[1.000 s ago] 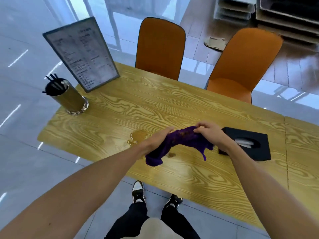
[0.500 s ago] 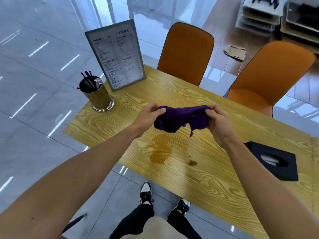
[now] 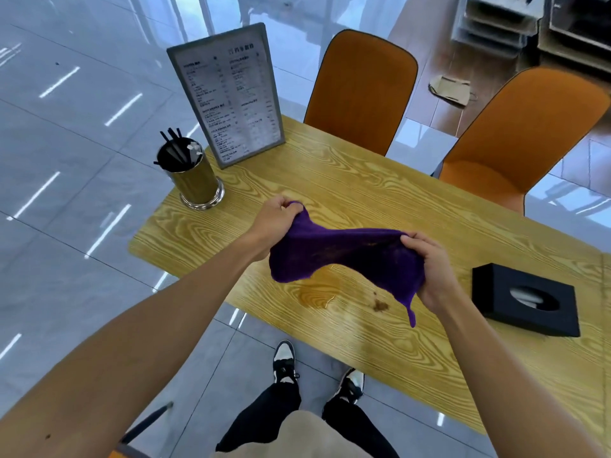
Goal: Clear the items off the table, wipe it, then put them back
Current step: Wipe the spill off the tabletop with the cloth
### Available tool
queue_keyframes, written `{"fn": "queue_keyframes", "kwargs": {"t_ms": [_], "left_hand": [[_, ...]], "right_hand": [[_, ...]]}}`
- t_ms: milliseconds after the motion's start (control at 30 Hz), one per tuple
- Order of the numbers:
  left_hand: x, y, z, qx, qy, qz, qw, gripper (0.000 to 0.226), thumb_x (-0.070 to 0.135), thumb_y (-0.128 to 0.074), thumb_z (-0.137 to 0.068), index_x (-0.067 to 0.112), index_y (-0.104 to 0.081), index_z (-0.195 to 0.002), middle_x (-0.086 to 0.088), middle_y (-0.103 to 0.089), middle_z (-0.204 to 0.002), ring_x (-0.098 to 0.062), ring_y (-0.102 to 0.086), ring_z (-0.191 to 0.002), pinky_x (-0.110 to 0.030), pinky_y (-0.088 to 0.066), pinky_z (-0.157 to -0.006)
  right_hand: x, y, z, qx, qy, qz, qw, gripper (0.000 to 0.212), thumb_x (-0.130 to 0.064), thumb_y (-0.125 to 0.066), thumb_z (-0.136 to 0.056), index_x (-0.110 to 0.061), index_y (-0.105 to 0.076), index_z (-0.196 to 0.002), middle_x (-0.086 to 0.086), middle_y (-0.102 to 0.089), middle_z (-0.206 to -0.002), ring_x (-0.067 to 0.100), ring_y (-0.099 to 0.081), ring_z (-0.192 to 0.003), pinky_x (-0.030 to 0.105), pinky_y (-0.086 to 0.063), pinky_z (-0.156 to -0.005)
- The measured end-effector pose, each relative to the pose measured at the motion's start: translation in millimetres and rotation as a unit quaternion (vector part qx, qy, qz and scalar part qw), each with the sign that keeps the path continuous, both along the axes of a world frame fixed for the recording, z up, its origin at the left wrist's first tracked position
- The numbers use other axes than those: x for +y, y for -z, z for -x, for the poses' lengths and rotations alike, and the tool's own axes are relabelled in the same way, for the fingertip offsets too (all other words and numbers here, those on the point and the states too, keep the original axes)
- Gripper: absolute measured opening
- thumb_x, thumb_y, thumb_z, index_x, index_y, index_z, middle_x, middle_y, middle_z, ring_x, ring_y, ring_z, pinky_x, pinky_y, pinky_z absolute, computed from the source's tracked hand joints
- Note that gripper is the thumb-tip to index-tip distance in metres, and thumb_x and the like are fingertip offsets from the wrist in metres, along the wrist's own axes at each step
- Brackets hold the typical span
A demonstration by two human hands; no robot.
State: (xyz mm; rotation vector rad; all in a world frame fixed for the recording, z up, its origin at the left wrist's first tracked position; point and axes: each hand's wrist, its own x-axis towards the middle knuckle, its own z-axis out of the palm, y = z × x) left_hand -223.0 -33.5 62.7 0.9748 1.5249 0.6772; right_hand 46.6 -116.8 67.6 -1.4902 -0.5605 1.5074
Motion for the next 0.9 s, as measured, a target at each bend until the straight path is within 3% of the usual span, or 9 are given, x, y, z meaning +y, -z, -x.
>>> {"fn": "queue_keyframes", "kwargs": {"t_ms": [100, 233, 367, 500, 567, 667, 733, 833, 900], "left_hand": [[-13.1, 15.6, 11.8, 0.011, 0.050, 0.047, 0.998, 0.011, 0.023, -0.062, -0.094, 0.016, -0.061, -0.085, -0.005, -0.061, -0.077, -0.018, -0.057, -0.068, -0.026, -0.043, -0.057], [-33.9, 36.1, 26.7, 0.029, 0.063, 0.075, 0.995, 0.013, 0.023, -0.060, -0.094, 0.012, -0.064, -0.088, -0.002, -0.064, -0.079, -0.016, -0.059, -0.068, -0.027, -0.046, -0.060], [-57.7, 71.7, 37.1, 0.095, 0.023, 0.020, 0.995, 0.017, 0.028, -0.060, -0.096, 0.012, -0.060, -0.089, -0.001, -0.063, -0.084, -0.017, -0.058, -0.077, -0.030, -0.045, -0.068], [-91.2, 103.1, 33.4, 0.143, 0.085, -0.012, 0.986, 0.020, 0.028, -0.061, -0.095, 0.023, -0.054, -0.078, 0.008, -0.058, -0.077, -0.010, -0.055, -0.070, -0.030, -0.046, -0.064], [-107.9, 120.1, 28.6, 0.226, 0.145, -0.027, 0.963, 0.018, 0.031, -0.064, -0.091, 0.021, -0.058, -0.079, 0.005, -0.060, -0.087, -0.014, -0.059, -0.079, -0.037, -0.053, -0.074], [-128.3, 141.9, 19.9, 0.334, 0.249, -0.066, 0.907, 0.025, 0.044, -0.065, -0.090, 0.020, -0.068, -0.082, 0.003, -0.057, -0.102, -0.018, -0.057, -0.094, -0.037, -0.048, -0.089], [-138.5, 151.6, 12.4, 0.373, 0.292, -0.109, 0.874, 0.030, 0.045, -0.061, -0.093, 0.018, -0.072, -0.085, 0.001, -0.057, -0.104, -0.019, -0.056, -0.097, -0.040, -0.047, -0.092], [-148.1, 163.2, 2.4, 0.434, 0.279, -0.204, 0.832, 0.020, 0.032, -0.068, -0.089, 0.019, -0.068, -0.104, -0.003, -0.058, -0.111, -0.023, -0.059, -0.100, -0.041, -0.050, -0.090], [-152.8, 173.0, -4.9, 0.429, 0.307, -0.234, 0.817, 0.044, 0.024, -0.074, -0.085, 0.020, -0.061, -0.127, -0.006, -0.059, -0.125, -0.025, -0.061, -0.112, -0.041, -0.052, -0.094]], "right_hand": [[-21.8, 8.3, 1.4, 0.038, -0.037, 0.050, 0.997, 0.004, -0.009, -0.062, -0.087, -0.012, -0.063, -0.085, 0.013, -0.068, -0.079, 0.026, -0.065, -0.065, 0.042, -0.053, -0.068], [-43.5, 23.9, 10.8, 0.051, -0.058, 0.098, 0.992, 0.010, -0.005, -0.064, -0.085, -0.011, -0.064, -0.077, 0.014, -0.066, -0.074, 0.025, -0.062, -0.061, 0.032, -0.054, -0.059], [-47.1, 58.1, 22.2, -0.114, -0.072, 0.099, 0.986, 0.007, -0.009, -0.064, -0.094, -0.010, -0.068, -0.088, 0.012, -0.072, -0.076, 0.021, -0.063, -0.062, 0.031, -0.049, -0.055], [-48.3, 97.3, 41.7, -0.215, -0.174, 0.111, 0.955, 0.008, -0.012, -0.060, -0.097, -0.011, -0.066, -0.102, 0.005, -0.070, -0.070, 0.018, -0.064, -0.059, 0.037, -0.056, -0.056], [-55.4, 114.1, 53.7, -0.302, -0.265, 0.104, 0.910, 0.009, -0.019, -0.060, -0.096, -0.017, -0.066, -0.102, -0.001, -0.068, -0.081, 0.020, -0.067, -0.073, 0.043, -0.059, -0.071], [-75.9, 137.5, 69.1, -0.566, -0.365, 0.023, 0.739, 0.023, -0.032, -0.058, -0.097, -0.017, -0.062, -0.114, 0.007, -0.059, -0.113, 0.029, -0.057, -0.105, 0.040, -0.048, -0.087], [-87.5, 152.4, 77.0, -0.650, -0.368, -0.064, 0.662, 0.032, -0.023, -0.069, -0.090, -0.013, -0.063, -0.120, 0.016, -0.058, -0.128, 0.036, -0.054, -0.119, 0.046, -0.048, -0.096], [-96.1, 172.5, 80.6, -0.655, -0.449, -0.094, 0.601, 0.078, -0.012, -0.083, -0.074, -0.009, -0.050, -0.145, 0.021, -0.039, -0.157, 0.041, -0.036, -0.146, 0.055, -0.039, -0.113], [-100.5, 183.9, 79.2, -0.634, -0.478, -0.081, 0.602, 0.096, -0.014, -0.085, -0.073, -0.011, -0.036, -0.156, 0.017, -0.027, -0.165, 0.039, -0.024, -0.152, 0.054, -0.036, -0.117]]}}
